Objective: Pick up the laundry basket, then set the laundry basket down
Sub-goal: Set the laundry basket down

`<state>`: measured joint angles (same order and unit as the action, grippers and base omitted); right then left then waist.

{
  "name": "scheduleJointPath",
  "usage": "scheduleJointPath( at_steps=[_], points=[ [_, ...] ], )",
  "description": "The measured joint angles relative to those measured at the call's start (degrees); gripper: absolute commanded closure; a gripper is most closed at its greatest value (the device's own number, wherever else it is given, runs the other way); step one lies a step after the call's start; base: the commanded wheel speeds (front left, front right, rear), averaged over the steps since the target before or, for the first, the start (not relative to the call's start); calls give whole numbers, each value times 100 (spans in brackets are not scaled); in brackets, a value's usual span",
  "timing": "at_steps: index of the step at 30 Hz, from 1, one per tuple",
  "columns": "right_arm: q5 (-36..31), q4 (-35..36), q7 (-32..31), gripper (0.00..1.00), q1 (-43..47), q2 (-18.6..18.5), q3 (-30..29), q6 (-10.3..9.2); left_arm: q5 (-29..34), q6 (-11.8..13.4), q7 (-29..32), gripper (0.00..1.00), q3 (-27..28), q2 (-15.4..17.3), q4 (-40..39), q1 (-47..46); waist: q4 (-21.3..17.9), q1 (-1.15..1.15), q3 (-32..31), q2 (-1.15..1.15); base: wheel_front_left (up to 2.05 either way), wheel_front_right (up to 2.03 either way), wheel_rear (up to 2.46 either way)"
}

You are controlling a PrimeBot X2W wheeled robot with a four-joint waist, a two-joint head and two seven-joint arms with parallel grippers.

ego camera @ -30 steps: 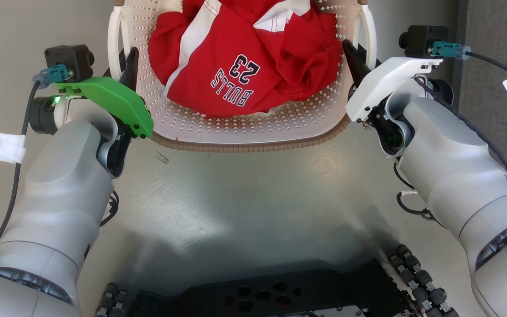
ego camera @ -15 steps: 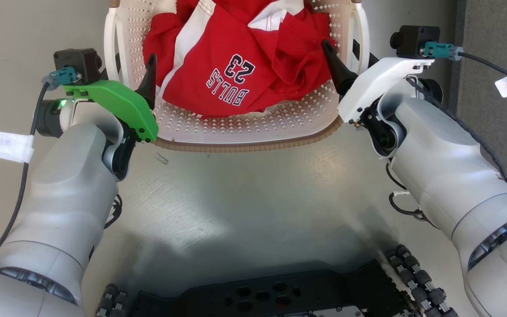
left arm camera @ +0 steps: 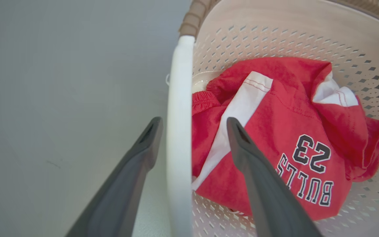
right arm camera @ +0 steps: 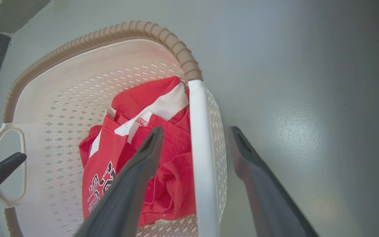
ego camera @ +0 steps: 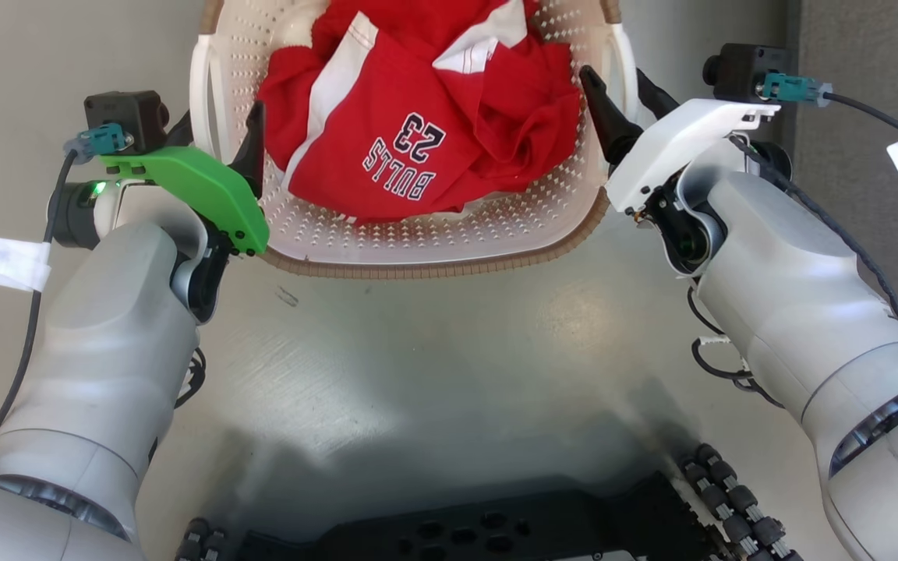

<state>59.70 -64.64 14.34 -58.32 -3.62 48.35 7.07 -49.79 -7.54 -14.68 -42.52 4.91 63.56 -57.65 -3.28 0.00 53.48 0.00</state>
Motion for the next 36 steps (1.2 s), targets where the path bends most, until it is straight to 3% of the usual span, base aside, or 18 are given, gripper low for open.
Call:
scheduleJointPath(
  at_steps=[14, 22, 36],
  points=[
    [-131, 19, 0, 0, 291, 3, -111, 0, 34, 0, 0, 0, 145, 144, -20, 409, -70, 0, -640, 0, 0, 0, 0],
    [-236, 248, 0, 0, 602, -14, -364, 0, 133, -1, 0, 0, 345, 192, -407, 675, -108, 0, -1191, 0, 0, 0, 0],
    [-859, 968, 0, 0, 1126, -433, -951, 0, 491, -1, 0, 0, 851, 412, -1247, 1368, -145, 0, -2295, 0, 0, 0, 0]
  ],
)
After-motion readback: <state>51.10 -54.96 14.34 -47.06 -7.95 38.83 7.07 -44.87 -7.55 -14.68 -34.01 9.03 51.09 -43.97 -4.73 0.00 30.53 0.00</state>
